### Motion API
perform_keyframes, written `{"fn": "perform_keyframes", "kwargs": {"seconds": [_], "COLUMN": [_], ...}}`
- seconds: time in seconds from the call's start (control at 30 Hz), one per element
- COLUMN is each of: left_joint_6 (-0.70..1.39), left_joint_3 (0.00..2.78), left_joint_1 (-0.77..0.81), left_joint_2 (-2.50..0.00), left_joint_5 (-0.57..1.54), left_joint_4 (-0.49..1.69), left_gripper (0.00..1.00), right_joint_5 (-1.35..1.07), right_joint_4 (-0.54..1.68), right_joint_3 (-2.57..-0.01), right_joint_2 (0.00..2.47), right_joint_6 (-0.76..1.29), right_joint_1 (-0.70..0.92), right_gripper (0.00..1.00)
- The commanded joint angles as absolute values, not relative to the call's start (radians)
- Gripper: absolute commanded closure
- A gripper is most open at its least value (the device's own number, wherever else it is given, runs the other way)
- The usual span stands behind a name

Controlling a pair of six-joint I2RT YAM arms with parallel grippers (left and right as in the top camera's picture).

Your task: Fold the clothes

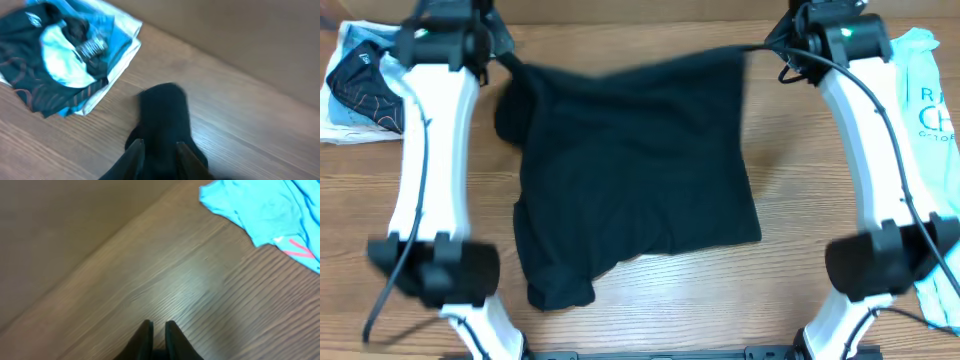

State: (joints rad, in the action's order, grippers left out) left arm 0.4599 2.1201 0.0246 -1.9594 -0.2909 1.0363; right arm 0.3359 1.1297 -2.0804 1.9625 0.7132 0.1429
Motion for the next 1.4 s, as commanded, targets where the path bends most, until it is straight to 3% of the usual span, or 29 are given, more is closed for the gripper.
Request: {"fn": "perform_keyframes", "kwargs": {"seconds": [0.0,0.03,0.1,0.23,0.27,0.3,0.37,0.47,0.6,0.9,1.37], "left_joint_6": [0.429,0.429,0.429,0.429,0.43,0.43,0.43,0.433,0.461,0.389,0.4], "left_joint_3": [2.127,2.127,2.127,2.127,2.127,2.128,2.13,2.13,2.13,2.13,2.127], "left_joint_1": [0.018,0.018,0.018,0.018,0.018,0.018,0.019,0.02,0.014,-0.001,0.001], "left_joint_2": [-2.068,-2.099,-2.145,-2.192,-2.193,-2.191,-2.179,-2.149,-2.112,-2.042,-2.029], "left_joint_5": [-0.347,-0.347,-0.347,-0.347,-0.347,-0.345,-0.336,-0.295,-0.234,-0.069,-0.051], "left_joint_4": [1.013,1.008,1.013,1.052,1.063,1.073,1.107,1.19,1.295,1.466,1.519], "left_gripper": [0.78,0.75,0.56,0.46,0.35,0.17,0.0,0.0,0.0,0.0,0.0], "right_joint_5": [0.398,0.409,0.427,0.442,0.442,0.442,0.441,0.43,0.371,0.273,-0.051], "right_joint_4": [1.119,1.119,1.123,1.156,1.165,1.177,1.214,1.283,1.367,1.435,1.435], "right_joint_3": [-2.089,-2.089,-2.089,-2.088,-2.088,-2.088,-2.088,-2.088,-2.088,-2.088,-2.088], "right_joint_2": [2.028,2.049,2.076,2.094,2.091,2.088,2.082,2.079,2.079,2.079,2.079], "right_joint_6": [0.706,0.706,0.706,0.702,0.702,0.702,0.702,0.703,0.702,0.695,0.392], "right_joint_1": [0.115,0.11,0.102,0.086,0.083,0.081,0.082,0.082,0.082,0.082,0.084], "right_gripper": [0.88,0.87,0.79,0.72,0.67,0.58,0.39,0.19,0.01,0.0,0.0]}}
